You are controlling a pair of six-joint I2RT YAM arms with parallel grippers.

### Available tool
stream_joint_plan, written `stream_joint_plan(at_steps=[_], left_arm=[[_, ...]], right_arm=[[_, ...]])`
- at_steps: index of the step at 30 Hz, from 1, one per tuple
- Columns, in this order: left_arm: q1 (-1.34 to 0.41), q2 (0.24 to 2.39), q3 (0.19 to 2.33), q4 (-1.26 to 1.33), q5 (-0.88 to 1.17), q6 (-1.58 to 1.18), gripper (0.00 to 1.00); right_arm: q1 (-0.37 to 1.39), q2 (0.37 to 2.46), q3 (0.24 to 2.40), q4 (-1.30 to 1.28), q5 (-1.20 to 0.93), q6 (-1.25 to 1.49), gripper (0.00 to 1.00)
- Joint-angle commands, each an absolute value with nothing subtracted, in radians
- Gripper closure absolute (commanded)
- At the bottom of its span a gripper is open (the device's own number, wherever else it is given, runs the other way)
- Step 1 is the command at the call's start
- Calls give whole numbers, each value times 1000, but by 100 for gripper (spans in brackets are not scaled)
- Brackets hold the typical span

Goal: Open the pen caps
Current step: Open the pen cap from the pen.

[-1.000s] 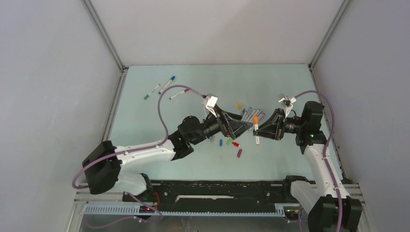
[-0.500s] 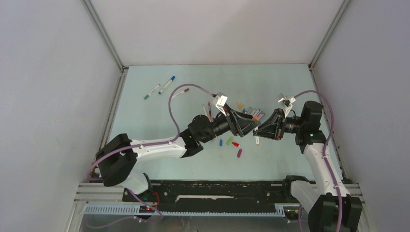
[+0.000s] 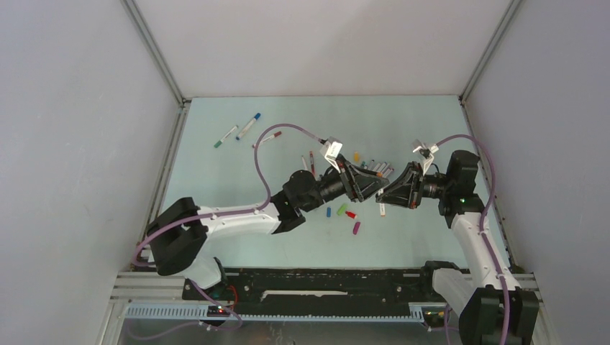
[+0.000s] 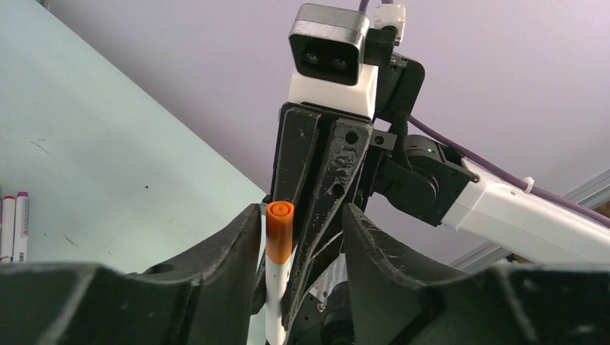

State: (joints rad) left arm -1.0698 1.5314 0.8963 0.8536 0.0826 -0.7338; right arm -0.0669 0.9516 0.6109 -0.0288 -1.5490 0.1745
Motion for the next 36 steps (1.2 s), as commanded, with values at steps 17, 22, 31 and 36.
stream_joint_plan(at_steps=[17, 22, 31, 36], left_arm=[[-1081, 1553, 1002, 843, 143, -697, 68], [-1081, 1558, 1022, 835, 169, -684, 90], [-1003, 1488, 1109, 791, 33, -513, 100], [-929, 1480, 1187, 825, -79, -441, 100]], right_arm=[[-58, 962, 611, -15, -1568, 165, 100], [-58, 972, 611, -13, -1571, 166, 100], [-36, 1008, 606, -30, -1609, 134, 100], [-29, 1003, 569, 58, -1638, 175, 100]])
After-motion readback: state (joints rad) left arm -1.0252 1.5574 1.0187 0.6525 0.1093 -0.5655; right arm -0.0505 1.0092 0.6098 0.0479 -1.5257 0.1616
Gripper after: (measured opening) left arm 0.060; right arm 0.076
